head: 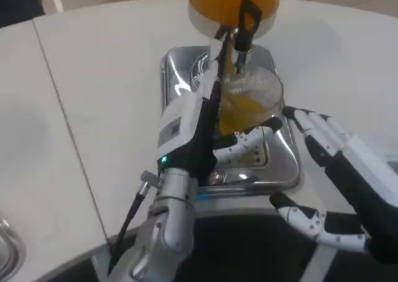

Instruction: Grasp the cup under the faucet to collect the drink, then remove the cup.

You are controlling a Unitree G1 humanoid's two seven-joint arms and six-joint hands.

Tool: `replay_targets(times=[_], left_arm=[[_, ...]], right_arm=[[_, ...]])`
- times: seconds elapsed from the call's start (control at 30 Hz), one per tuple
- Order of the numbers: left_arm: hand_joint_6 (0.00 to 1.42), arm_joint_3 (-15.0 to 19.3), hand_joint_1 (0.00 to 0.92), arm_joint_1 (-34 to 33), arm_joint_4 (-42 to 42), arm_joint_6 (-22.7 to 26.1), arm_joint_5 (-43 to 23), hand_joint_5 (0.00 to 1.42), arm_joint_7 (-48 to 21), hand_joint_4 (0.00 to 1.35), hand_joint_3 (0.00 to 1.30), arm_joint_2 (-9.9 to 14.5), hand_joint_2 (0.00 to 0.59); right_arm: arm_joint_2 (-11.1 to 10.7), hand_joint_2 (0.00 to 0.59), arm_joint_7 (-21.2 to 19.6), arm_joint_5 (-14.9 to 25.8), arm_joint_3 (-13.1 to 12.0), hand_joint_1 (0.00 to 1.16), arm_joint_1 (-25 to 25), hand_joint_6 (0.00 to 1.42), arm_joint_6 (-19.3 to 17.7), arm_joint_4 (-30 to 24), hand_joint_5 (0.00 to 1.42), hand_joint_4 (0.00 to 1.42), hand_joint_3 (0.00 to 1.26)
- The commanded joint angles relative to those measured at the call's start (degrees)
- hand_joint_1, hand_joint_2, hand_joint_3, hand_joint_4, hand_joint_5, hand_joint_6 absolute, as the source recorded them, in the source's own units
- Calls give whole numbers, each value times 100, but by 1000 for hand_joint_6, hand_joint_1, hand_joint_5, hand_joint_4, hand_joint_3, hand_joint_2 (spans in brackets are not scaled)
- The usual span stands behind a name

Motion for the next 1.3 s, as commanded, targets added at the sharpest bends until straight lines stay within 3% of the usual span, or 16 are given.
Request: replay_targets(times=[0.03, 0.27, 0.37, 0.5, 0.63, 0.83, 0.97, 1.03, 1.2, 1.3], left_arm=[[645, -58, 427, -96, 354, 150, -39, 457, -84, 109, 25, -70, 71], [919, -116, 444, -200, 605, 38, -46, 669, -22, 282, 179, -131, 67], [973, -147, 444, -196, 632, -8, -19, 726, 63, 330, 232, -123, 61], [1010, -216, 436, -144, 636, 0, -9, 731, 93, 330, 241, -114, 56], [915, -250, 433, -67, 562, 78, 49, 622, 283, 264, 188, -140, 53], [1059, -250, 417, 20, 507, 112, 97, 742, 597, 378, 264, -166, 47], [1259, -302, 413, 50, 544, 270, 222, 912, 933, 508, 393, -251, 47], [1407, -301, 425, 24, 631, 346, 250, 1043, 1126, 635, 491, -310, 50], [1424, -118, 474, -27, 924, 115, 150, 1399, 1844, 1084, 877, -449, 69], [1424, -17, 486, -11, 1020, -67, 57, 1424, 2015, 1081, 963, -480, 72]], right_arm=[[21, 416, 28, -28, 46, 483, -267, 108, 209, 260, 0, 0, 0], [-60, 417, 23, -2, 84, 480, -435, 111, 316, 492, 0, 0, 0], [-79, 417, 35, 6, 121, 479, -490, 112, 355, 552, 0, 0, 0], [-92, 418, 45, 2, 159, 478, -583, 113, 428, 622, 0, 0, 0], [-103, 418, 98, 6, 197, 478, -614, 113, 529, 633, 0, 0, 0], [-146, 419, 194, 73, 173, 478, -656, 121, 648, 596, 0, 0, 0], [-213, 421, 198, 50, 171, 475, -693, 124, 661, 545, 0, 0, 0], [-236, 424, 232, 25, 189, 472, -676, 125, 706, 546, 0, 0, 0], [-250, 426, 262, 1, 230, 467, -667, 127, 781, 556, 0, 0, 0], [-243, 427, 239, 5, 288, 465, -728, 128, 786, 622, 0, 0, 0]])
